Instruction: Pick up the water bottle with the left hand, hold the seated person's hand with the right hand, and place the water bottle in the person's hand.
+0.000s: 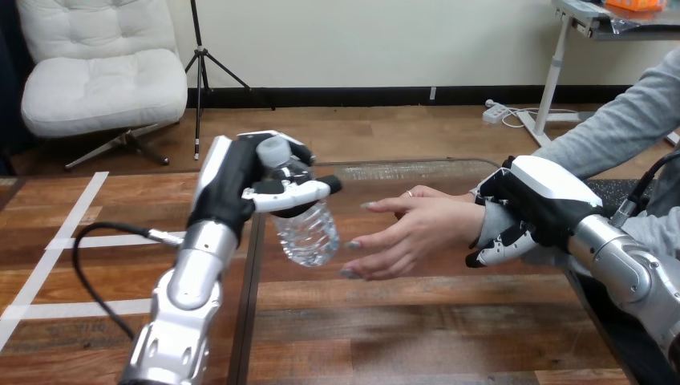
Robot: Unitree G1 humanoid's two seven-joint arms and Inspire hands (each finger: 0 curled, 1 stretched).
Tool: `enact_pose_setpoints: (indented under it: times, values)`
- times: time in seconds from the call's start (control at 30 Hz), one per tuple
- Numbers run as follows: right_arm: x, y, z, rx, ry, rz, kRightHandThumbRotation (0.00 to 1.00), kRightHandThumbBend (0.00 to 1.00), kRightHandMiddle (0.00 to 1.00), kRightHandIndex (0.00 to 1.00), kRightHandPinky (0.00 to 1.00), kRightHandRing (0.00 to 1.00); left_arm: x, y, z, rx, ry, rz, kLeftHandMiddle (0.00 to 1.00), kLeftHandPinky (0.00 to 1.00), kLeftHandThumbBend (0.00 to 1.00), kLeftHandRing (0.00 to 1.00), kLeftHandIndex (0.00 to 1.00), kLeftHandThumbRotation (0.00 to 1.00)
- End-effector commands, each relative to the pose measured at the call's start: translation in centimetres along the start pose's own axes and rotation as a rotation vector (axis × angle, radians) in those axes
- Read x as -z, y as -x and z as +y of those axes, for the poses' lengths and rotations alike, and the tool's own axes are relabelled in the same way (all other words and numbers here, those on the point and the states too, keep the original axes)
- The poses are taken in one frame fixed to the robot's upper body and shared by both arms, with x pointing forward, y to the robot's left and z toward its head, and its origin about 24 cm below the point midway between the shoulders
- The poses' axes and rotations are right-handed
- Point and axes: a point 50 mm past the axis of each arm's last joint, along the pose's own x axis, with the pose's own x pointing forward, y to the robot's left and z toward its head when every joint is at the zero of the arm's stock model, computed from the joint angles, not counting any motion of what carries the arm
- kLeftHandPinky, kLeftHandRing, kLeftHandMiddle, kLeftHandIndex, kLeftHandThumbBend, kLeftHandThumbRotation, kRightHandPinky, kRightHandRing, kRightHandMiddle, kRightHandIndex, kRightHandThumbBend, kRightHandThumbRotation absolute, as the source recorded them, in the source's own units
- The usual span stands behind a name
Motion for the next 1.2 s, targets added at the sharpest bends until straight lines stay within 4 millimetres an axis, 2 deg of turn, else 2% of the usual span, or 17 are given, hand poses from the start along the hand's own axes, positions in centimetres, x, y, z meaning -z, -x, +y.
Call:
enact_pose_setpoints:
  times: [0.0,1.17]
  values:
    - [-1.2,-0.5,-1.3,0.074,-0.046,-0.054,0.0,0.75,0.34,0.36,0.24,0.28,-4.4,-2.1,-0.2,0.018,-0.025,-0.17,0.44,0.35,0.72,0.41,0.43,0.0]
    - [-1.3,-0.5,-0.8,0.066,-0.044,-0.061,0.0,0.75,0.35,0.37,0.25,0.29,-5.5,-3.5,-2.6,0.089,0.0,-0.2,0.44,0.35,0.71,0.41,0.43,0.0]
